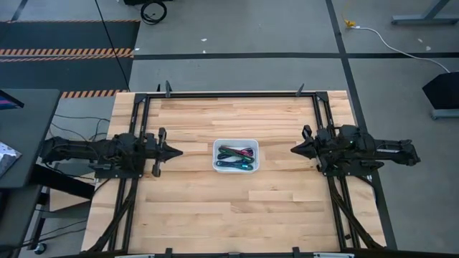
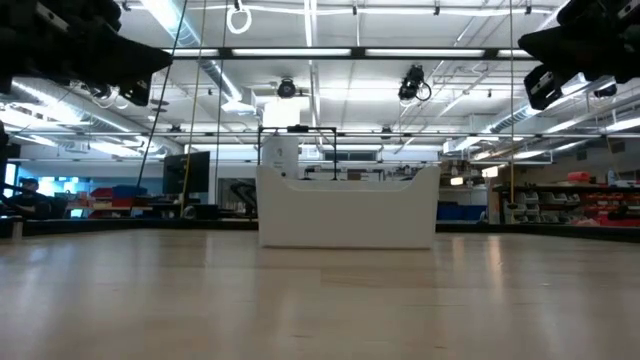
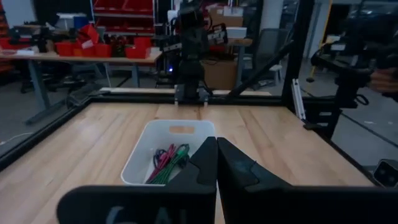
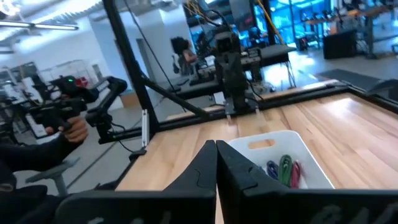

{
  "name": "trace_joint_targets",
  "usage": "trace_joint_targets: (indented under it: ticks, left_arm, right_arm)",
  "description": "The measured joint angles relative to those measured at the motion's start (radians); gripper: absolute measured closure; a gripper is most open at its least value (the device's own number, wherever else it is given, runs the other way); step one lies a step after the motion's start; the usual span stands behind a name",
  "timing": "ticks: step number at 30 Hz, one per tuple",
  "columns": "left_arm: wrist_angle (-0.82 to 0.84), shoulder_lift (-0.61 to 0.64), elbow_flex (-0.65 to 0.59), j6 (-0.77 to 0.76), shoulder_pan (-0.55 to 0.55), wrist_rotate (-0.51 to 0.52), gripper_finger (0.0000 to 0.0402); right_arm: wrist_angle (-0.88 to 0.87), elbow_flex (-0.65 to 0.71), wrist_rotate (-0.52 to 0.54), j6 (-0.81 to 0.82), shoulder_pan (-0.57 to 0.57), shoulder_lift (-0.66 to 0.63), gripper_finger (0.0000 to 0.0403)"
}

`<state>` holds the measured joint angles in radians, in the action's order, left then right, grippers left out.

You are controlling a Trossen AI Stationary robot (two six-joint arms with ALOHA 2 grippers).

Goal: Pick and place USB-C Cables
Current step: Return to Home Position

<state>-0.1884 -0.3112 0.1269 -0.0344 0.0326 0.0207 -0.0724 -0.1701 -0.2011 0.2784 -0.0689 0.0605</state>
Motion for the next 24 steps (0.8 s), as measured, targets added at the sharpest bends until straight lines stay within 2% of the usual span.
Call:
trace_joint_targets:
  ticks: [8,16,24]
  left_arm:
    - [0.044,0.090,-0.038,-0.008,0.000,-0.026,0.0396]
    - [0.116,0.189,-0.038,-0.007,-0.001,-0.097,0.0398]
    - [0.213,0.309,-0.038,-0.018,0.000,-0.106,0.0398]
  right_arm:
    - [0.142,0.105,-0.029,-0.009,0.000,-0.021,0.0399]
    - [0.156,0.116,-0.053,-0.053,0.000,-0.030,0.0398]
    - [0.163,0.118,-0.055,-0.063,0.000,-0.036,0.0398]
